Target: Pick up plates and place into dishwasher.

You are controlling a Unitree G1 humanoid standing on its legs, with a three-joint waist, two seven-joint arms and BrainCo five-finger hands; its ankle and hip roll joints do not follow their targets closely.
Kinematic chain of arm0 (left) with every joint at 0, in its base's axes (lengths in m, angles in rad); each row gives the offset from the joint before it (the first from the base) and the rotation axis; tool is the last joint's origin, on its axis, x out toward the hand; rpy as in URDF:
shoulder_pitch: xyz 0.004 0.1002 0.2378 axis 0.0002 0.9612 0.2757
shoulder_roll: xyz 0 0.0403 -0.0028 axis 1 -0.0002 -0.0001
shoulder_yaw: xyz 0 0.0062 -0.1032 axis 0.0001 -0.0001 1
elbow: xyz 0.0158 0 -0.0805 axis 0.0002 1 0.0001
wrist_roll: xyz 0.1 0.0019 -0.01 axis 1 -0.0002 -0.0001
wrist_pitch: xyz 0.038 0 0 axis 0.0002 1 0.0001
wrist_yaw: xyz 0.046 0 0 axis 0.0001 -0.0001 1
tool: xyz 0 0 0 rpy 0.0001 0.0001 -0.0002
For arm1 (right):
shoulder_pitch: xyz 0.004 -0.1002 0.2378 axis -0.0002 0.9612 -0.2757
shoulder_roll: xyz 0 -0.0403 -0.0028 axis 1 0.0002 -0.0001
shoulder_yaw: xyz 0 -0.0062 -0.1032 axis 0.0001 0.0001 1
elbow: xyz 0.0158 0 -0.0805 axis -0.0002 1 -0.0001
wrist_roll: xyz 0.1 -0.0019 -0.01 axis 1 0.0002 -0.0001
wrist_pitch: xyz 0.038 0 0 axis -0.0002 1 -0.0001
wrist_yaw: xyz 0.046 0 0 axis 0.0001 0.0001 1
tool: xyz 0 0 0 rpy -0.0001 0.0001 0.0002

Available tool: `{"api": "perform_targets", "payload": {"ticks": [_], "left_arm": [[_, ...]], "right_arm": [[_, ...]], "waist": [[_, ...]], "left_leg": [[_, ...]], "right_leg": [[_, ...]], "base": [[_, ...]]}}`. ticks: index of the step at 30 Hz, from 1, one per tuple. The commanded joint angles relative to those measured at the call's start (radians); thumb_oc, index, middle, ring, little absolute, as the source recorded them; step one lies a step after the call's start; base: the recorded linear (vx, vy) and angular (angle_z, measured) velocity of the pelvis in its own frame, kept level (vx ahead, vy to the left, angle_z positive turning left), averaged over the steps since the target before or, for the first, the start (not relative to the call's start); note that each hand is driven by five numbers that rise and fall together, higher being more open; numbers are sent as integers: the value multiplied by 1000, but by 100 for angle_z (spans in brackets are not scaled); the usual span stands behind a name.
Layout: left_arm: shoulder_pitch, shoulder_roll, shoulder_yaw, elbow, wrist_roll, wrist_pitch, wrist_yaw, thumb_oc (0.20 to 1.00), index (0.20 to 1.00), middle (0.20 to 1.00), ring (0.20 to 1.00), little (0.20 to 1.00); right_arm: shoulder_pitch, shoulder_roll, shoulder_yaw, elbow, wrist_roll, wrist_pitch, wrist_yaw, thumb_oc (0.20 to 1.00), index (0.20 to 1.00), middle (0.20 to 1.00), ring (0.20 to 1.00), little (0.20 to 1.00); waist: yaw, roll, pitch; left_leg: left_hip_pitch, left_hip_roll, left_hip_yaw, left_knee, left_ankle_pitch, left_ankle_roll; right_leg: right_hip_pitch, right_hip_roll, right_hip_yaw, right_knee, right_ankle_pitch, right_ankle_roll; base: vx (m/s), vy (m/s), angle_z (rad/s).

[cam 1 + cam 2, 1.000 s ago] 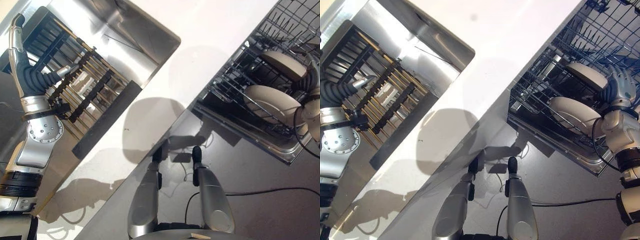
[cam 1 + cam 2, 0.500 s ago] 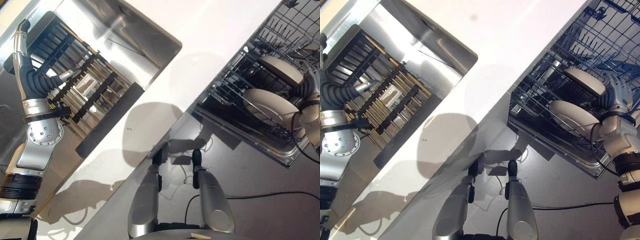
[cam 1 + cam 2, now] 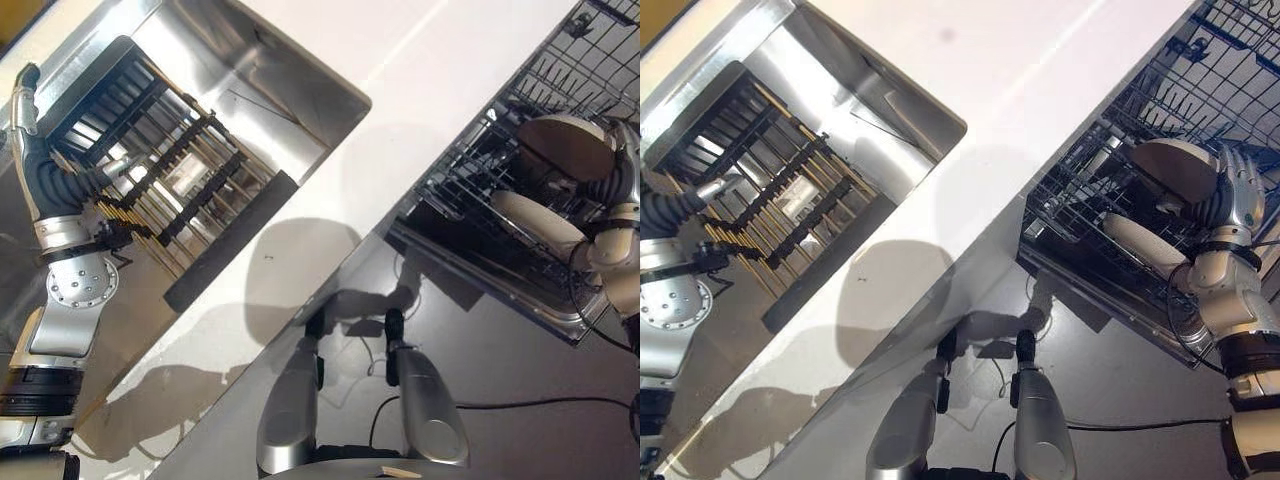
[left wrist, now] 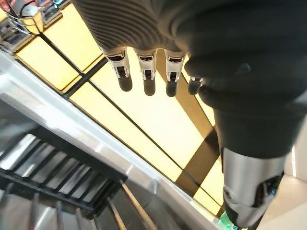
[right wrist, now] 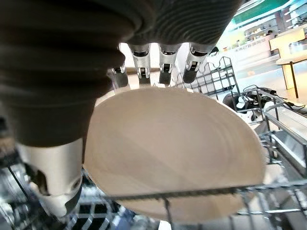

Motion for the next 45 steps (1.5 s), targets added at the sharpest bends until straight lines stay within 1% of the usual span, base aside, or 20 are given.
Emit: {"api": "perform_targets", "payload": {"ticks": [1,7,11,13,16,20,23,28,31,34,38,42,45], "left_arm": [[41,-23,65,-39,-38,-44,-9,1000,1000,1000,1000,1000],[84,-42,96,-45,-46,-54,-42,1000,1000,1000,1000,1000],[113,-59,115,-55,-55,-62,-58,1000,1000,1000,1000,1000],[132,-75,124,-57,-53,-75,-71,1000,1000,1000,1000,1000],[161,-104,140,-60,-51,-98,-100,1000,1000,1000,1000,1000],[191,-136,152,-64,-41,-109,-136,1000,1000,1000,1000,1000],[214,-152,164,-74,-41,-96,-170,1000,1000,1000,1000,1000],[241,-186,161,-56,-34,-98,-206,1000,1000,1000,1000,1000],[268,-203,166,-62,-31,-94,-216,1000,1000,1000,1000,1000],[289,-217,167,-49,-33,-101,-209,1000,1000,1000,1000,1000],[317,-214,187,-52,-49,-105,-208,1000,1000,1000,1000,1000],[303,-223,169,-39,-58,-97,-197,1000,1000,1000,1000,1000],[289,-225,142,-35,-65,-90,-177,1000,1000,1000,1000,1000]], "right_arm": [[28,-11,-30,-62,-33,-31,-48,1000,1000,1000,1000,1000],[96,25,-104,-155,-29,-18,-78,1000,1000,1000,1000,1000],[151,56,-146,-215,-32,-20,-96,1000,1000,1000,1000,1000],[193,88,-173,-249,-19,-17,-118,1000,1000,1000,1000,1000],[272,138,-220,-279,5,-30,-153,1000,1000,1000,1000,1000],[356,193,-260,-311,-12,-33,-145,1000,1000,1000,1000,1000],[406,217,-273,-327,-28,-24,-122,1000,1000,1000,1000,1000],[465,255,-278,-314,-26,-15,-101,1000,1000,1000,1000,1000],[493,275,-281,-306,-3,-18,-104,1000,1000,1000,1000,1000],[512,294,-281,-285,24,-25,-112,1000,1000,1000,1000,1000],[535,319,-272,-268,45,-26,-117,1000,1000,1000,1000,1000],[521,306,-269,-235,125,-44,-139,1000,1000,1000,1000,1000],[501,300,-264,-223,202,-81,-159,1000,1000,1000,1000,1000]], "waist": [[-1,-35,-99],[-8,-37,-124],[-17,-38,-139],[-22,-44,-156],[-29,-53,-188],[-39,-63,-236],[-47,-66,-272],[-64,-55,-304],[-73,-45,-304],[-84,-27,-292],[-88,-15,-284],[-99,3,-262],[-106,19,-236]], "left_leg": [[-31,20,17,69,-34,26],[-8,22,26,66,-43,27],[14,21,38,64,-52,30],[36,17,48,59,-61,34],[63,11,60,59,-75,37],[95,-1,73,75,-101,40],[129,-10,83,74,-121,42],[176,-23,102,64,-145,48],[193,-32,114,63,-156,55],[202,-50,122,71,-165,65],[216,-71,128,62,-171,78],[190,-82,144,108,-186,82],[158,-88,150,149,-194,84]], "right_leg": [[75,-47,-32,-117,13,34],[96,-49,-29,-122,10,35],[111,-52,-24,-128,9,38],[131,-55,-23,-138,10,41],[159,-61,-17,-152,12,46],[201,-69,1,-177,17,55],[235,-78,21,-202,22,67],[261,-98,58,-219,32,93],[262,-111,82,-216,35,108],[252,-130,112,-199,43,126],[246,-147,132,-194,54,146],[212,-164,149,-166,59,153],[181,-172,157,-141,59,153]], "base": [[68,32,0],[33,40,2],[1,64,-2],[13,81,-7],[19,84,-7],[66,99,-3],[82,126,-12],[43,168,-21],[-11,176,-17],[-22,176,-21],[-6,123,-14],[-23,114,-5],[-54,84,-10]]}}
